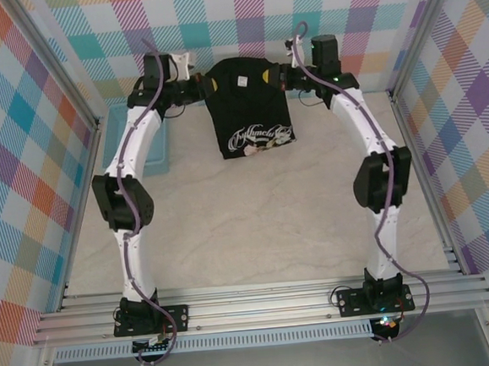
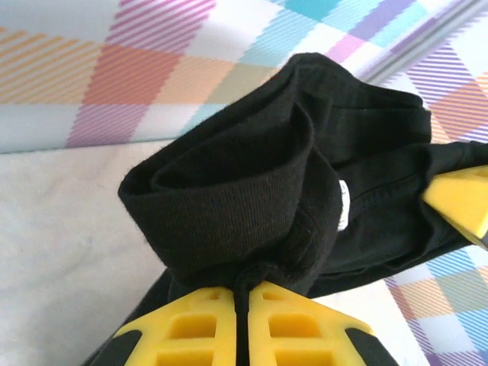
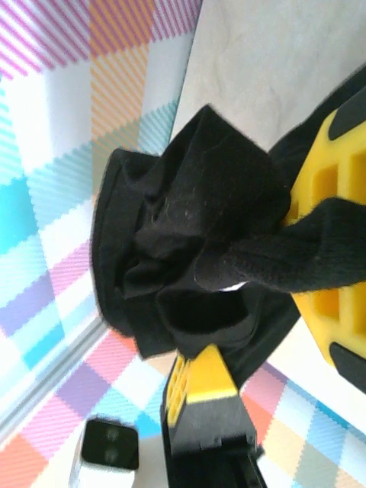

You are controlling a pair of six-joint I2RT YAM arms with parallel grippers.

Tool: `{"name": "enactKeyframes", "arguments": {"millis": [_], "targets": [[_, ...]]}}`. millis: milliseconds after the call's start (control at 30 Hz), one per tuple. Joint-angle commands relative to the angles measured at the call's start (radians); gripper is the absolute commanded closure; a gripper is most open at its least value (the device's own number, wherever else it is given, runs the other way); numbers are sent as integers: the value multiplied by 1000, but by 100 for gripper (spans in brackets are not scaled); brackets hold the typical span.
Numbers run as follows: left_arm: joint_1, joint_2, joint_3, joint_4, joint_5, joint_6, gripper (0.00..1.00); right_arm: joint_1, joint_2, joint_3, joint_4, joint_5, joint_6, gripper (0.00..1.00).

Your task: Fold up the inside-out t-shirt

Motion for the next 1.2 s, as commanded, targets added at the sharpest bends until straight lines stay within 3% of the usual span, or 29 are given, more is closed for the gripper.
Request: {"name": "enactKeyframes", "arguments": {"millis": [0, 300, 500, 733, 900, 1067, 1167], "targets": [[-3, -145, -232, 109, 56, 21, 100, 10, -139, -238, 179, -93, 4, 100], [-65, -432, -826, 317, 79, -82, 100, 13, -516, -942, 357, -117, -7, 98], [-139, -565, -1071, 344, 41, -111, 100, 18, -666, -1208, 343, -30, 61, 97], [-155, -453, -1051, 404, -25, -105, 100, 18, -584, -1136, 259, 113, 61, 97], [-152, -328, -933, 367, -137, -42, 97, 17, -426, -975, 156, 203, 14, 96], [-142, -159, -820, 366, -174, -35, 95, 14, -245, -841, 77, 287, -17, 94], [-134, -78, -786, 396, -216, -41, 91, 11, -151, -769, 46, 342, -49, 88]]}}
